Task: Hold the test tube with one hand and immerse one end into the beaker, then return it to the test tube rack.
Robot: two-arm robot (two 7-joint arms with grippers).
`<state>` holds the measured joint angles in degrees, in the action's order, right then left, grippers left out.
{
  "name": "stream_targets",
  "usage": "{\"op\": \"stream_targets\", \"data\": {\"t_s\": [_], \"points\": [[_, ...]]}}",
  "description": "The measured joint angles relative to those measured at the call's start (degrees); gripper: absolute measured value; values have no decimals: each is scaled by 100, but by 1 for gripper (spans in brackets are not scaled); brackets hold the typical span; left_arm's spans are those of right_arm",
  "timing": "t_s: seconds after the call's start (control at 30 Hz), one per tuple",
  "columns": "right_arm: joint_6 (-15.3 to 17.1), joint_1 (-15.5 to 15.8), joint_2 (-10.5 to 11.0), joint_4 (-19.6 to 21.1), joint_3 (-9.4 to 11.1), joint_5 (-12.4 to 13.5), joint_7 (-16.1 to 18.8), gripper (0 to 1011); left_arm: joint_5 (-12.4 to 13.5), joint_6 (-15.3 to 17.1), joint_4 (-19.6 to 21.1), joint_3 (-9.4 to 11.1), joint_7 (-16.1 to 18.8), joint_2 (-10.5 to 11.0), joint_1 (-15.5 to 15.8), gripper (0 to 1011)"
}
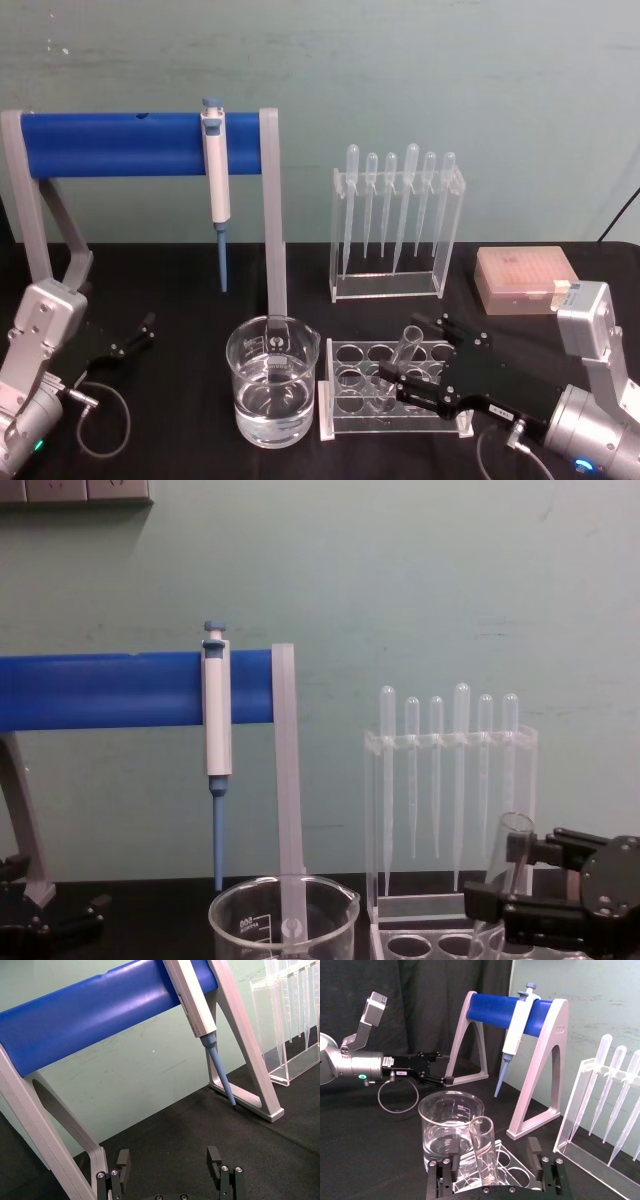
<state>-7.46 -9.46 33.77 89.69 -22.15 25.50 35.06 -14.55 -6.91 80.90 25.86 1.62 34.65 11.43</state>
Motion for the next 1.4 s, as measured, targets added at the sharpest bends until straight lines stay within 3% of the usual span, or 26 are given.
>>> {"op": "stream_targets", "data": {"t_s": [0.23, 0.57, 0.8, 1.07, 1.17, 1.4], "points": [[4, 30, 4, 124, 23, -42, -71, 1000, 0, 0, 0, 0, 0, 0, 0, 1000], [-130, 242, 45, 552, 210, -128, -282, 1003, 0, 0, 0, 0, 0, 0, 0, 1000], [-344, 564, 47, 984, 502, -227, -548, 1003, 0, 0, 0, 0, 0, 0, 0, 1000], [-596, 1130, -99, 1423, 992, -543, -1234, 1003, 0, 0, 0, 0, 0, 0, 0, 1000], [-712, 1459, -290, 1569, 1259, -814, -1769, 1003, 0, 0, 0, 0, 0, 0, 0, 1000], [-582, 1808, -675, 1601, 1532, -1168, -2502, 1003, 0, 0, 0, 0, 0, 0, 0, 1000]]}}
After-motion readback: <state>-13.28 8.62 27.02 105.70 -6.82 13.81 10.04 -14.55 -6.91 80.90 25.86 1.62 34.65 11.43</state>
